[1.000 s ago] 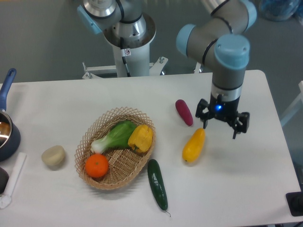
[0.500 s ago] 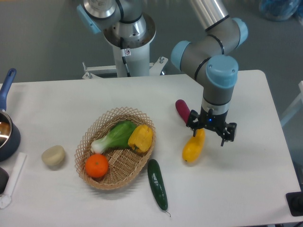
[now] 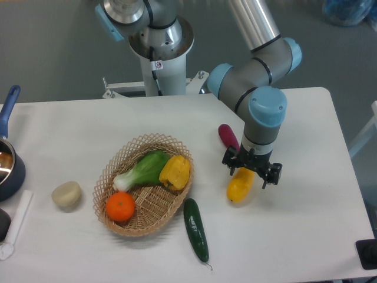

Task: Pick up the mango from the table
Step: 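Lower the gripper around the yellow mango and close on it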

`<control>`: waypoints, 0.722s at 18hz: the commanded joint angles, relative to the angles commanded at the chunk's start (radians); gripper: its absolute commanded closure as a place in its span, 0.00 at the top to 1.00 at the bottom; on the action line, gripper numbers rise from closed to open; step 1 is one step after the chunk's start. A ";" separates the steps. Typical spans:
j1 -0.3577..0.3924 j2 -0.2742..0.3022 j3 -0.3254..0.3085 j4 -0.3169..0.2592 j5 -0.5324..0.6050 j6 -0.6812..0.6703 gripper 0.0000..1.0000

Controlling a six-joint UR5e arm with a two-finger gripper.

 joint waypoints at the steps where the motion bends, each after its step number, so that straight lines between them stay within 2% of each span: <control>1: 0.000 -0.002 -0.002 0.000 0.002 0.000 1.00; 13: -0.002 -0.015 -0.015 0.000 0.015 0.003 0.99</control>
